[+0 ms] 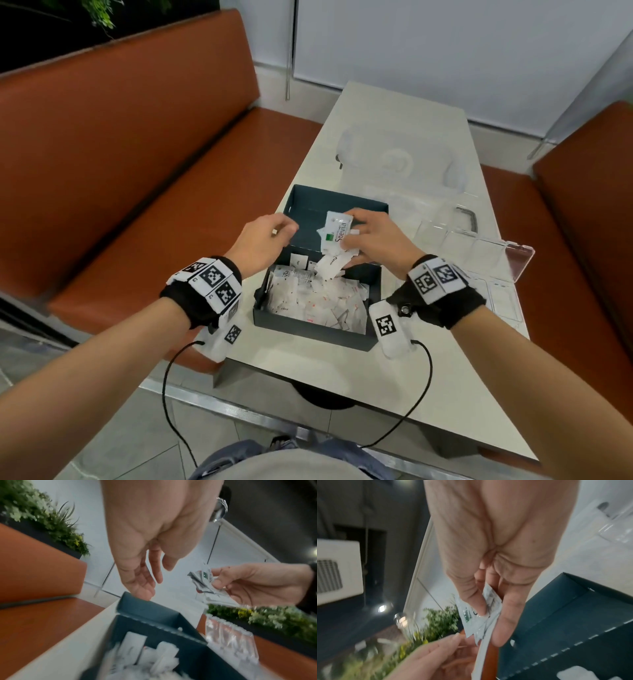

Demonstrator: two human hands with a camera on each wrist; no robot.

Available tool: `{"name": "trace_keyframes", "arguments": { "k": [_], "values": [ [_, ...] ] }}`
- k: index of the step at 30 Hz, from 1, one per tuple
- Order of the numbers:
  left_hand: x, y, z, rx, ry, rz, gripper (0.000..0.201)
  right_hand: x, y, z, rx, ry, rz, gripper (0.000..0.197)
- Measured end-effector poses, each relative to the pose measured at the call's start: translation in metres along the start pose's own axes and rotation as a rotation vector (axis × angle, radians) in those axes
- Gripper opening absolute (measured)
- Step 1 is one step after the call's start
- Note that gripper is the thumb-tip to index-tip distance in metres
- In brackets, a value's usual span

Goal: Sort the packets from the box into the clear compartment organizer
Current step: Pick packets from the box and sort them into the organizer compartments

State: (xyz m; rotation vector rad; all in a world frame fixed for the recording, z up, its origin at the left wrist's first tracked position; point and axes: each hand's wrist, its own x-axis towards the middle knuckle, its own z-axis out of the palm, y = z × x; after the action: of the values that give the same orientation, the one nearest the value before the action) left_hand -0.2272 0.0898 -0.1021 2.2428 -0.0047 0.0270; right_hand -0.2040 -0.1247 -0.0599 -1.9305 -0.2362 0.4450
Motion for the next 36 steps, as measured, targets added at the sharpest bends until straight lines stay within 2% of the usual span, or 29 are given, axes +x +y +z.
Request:
{"name": "trace_keyframes", "arguments": {
  "k": [3, 7, 9, 11, 13, 15, 19, 22, 26, 31, 36],
  "values": [
    [0.002, 0.03, 0.007, -0.408, -0.071, -0.153, 0.035, -0.009, -0.008, -0.011, 0.246, 0.007, 0.002, 0.034],
    [0.006, 0.057, 0.027, -0.91, -0.414, -0.373, 0.066, -0.017, -0.011, -0.016, 0.365, 0.001, -0.033, 0.037],
    [0.009, 0.065, 0.041, -1.106, -0.598, -0.396, 0.08, -0.018, -0.008, -0.015, 0.366, 0.018, -0.015, 0.038],
    [0.011, 0.075, 0.053, -1.228, -0.687, -0.41, 0.08, -0.018, -0.003, -0.013, 0.349, 0.053, 0.024, 0.039],
    [0.012, 0.084, 0.062, -1.286, -0.676, -0.418, 0.066, -0.017, 0.003, -0.012, 0.277, 0.111, 0.043, 0.036],
    [0.014, 0.092, 0.071, -1.273, -0.6, -0.421, 0.045, -0.017, 0.007, -0.017, 0.14, 0.154, 0.034, 0.033],
    [0.019, 0.104, 0.087, -1.23, -0.47, -0.434, 0.021, -0.02, 0.013, -0.041, -0.182, 0.168, -0.061, 0.038],
    [0.026, 0.114, 0.097, -1.211, -0.445, -0.402, 0.021, -0.022, 0.017, -0.069, -0.182, 0.164, -0.06, 0.04],
    [0.033, 0.13, 0.115, -1.139, -0.399, -0.364, 0.023, -0.028, 0.029, -0.11, -0.191, 0.217, 0.0, 0.029],
    [0.042, 0.148, 0.151, -1.0, -0.315, -0.318, 0.03, -0.043, 0.051, -0.145, -0.098, 0.282, 0.03, 0.035],
    [0.044, 0.165, 0.186, -0.932, -0.362, -0.369, 0.025, -0.056, 0.074, -0.175, 0.038, 0.353, 0.127, 0.025]
  ]
}}
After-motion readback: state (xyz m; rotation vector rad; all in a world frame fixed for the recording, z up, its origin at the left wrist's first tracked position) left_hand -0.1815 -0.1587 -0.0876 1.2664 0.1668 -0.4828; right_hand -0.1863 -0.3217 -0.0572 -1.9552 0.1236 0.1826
